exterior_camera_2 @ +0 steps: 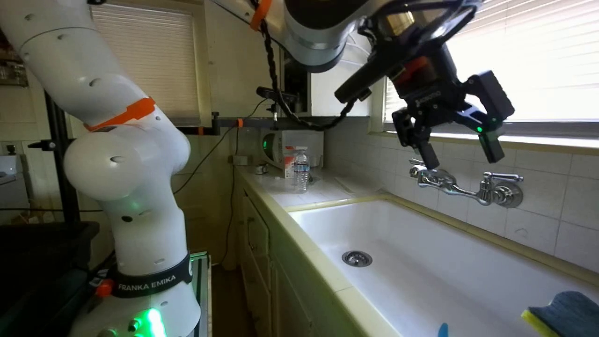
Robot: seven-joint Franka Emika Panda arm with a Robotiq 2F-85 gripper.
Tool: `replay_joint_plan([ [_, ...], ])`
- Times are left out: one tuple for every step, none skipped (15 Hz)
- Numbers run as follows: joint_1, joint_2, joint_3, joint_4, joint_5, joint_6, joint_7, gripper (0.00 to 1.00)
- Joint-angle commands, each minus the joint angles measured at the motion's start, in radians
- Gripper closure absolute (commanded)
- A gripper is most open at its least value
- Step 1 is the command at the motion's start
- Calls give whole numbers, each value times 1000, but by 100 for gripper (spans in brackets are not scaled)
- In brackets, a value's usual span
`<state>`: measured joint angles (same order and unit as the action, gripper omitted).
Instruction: Use the sponge to wipe the sink
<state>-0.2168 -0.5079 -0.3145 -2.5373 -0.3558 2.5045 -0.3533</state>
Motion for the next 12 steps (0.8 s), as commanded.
replay_joint_plan([
  [12,180,-15,89,31,69,-45,0],
  [13,210,-17,102,42,79,-54,0],
  [16,239,-18,112,56,87,-66,0],
  [12,263,-13,123,59,90,-68,0],
  [-11,194,11,83,34,68,-38,0],
  [-11,221,11,96,38,72,-42,0],
  [-11,240,11,106,40,75,-43,0],
  [-11,251,11,113,41,76,-44,0],
  [-11,256,11,117,41,76,-44,0],
  [-11,256,11,119,41,76,-45,0],
  [-11,256,11,121,42,76,-45,0],
  [-22,276,18,132,30,81,-1,0],
])
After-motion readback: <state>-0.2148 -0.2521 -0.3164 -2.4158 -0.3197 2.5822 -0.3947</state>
